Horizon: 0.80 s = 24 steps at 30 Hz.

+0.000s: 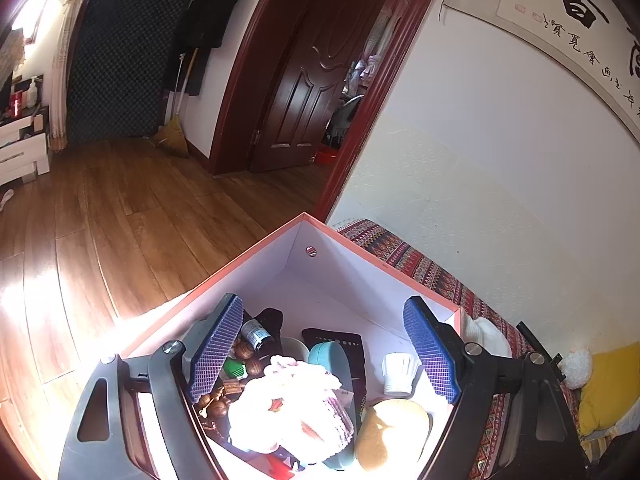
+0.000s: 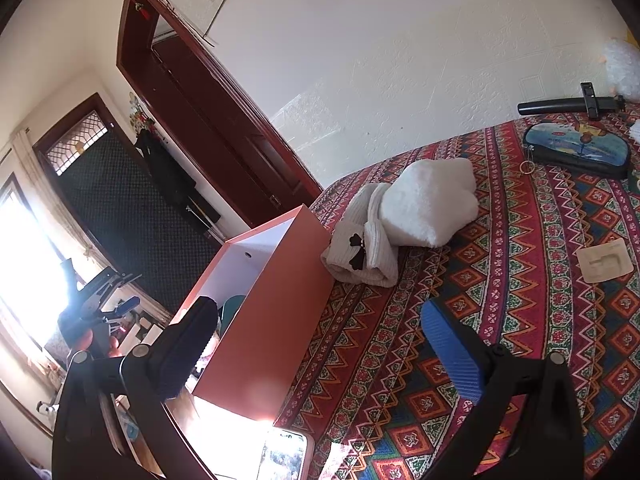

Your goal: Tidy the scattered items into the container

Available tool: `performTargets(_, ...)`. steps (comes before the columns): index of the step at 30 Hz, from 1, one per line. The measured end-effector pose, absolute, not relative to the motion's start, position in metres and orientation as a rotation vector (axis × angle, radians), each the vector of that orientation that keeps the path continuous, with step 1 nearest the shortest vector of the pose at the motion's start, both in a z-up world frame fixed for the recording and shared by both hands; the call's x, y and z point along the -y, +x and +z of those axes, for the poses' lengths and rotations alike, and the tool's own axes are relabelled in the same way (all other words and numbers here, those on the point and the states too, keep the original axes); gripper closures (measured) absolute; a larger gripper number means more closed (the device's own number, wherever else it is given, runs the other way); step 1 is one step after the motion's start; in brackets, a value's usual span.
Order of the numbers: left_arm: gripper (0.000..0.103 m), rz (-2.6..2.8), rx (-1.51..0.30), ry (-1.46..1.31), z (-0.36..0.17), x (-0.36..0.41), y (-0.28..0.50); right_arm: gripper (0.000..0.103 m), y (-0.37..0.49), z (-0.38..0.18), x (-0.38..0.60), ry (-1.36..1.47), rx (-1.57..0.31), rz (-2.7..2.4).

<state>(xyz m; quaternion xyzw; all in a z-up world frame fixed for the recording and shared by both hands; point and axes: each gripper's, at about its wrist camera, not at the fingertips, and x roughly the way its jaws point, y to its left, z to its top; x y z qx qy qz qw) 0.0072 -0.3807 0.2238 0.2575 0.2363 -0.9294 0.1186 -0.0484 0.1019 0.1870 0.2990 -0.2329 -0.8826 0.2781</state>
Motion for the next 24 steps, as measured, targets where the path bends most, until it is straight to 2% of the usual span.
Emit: performTargets(24,0.020,-2.722,-0.688,0.764,0.2241,0.3771,0.0061,0.001,-0.0490,0.1850,-0.1036,0.812,0.627,-2.372)
